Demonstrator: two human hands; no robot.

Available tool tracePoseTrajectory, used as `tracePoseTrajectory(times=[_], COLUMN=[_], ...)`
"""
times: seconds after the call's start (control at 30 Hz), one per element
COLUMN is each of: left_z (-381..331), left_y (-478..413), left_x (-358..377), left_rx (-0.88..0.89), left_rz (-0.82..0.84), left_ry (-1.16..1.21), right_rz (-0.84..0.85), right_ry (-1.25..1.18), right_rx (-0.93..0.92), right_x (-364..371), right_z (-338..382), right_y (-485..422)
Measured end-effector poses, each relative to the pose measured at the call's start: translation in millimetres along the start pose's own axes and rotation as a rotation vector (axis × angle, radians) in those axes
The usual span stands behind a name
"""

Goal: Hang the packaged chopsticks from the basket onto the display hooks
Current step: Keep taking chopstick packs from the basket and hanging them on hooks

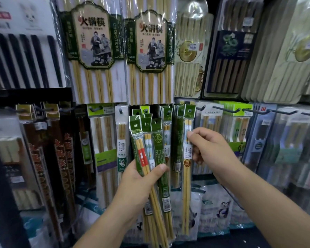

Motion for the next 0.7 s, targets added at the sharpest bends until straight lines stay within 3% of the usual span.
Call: tracePoseTrajectory(times=[0.53, 0.7], left_z=[0, -1], left_y=[1, 0], left_x=[-3, -4], left_rx=[0.006, 0.032], left_rz=[0.031, 0.033], left_ry=[-0.001, -0.008], right_rz=[-0.006, -0.088], right_ry=[-0.004, 0.179], right_rx=[0.063, 0.025], right_x=[3, 3], right_z=[-9, -21], right_y=[-11, -26])
Point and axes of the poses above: each hand's wrist, its own y-axis away from the middle knuckle, its own x-axis out of the palm, z = x × y, the point moved 6 cm from there along -y, towards the middle knuckle, and after that the axes turned 9 degrees about y, right-handed, at the moved point
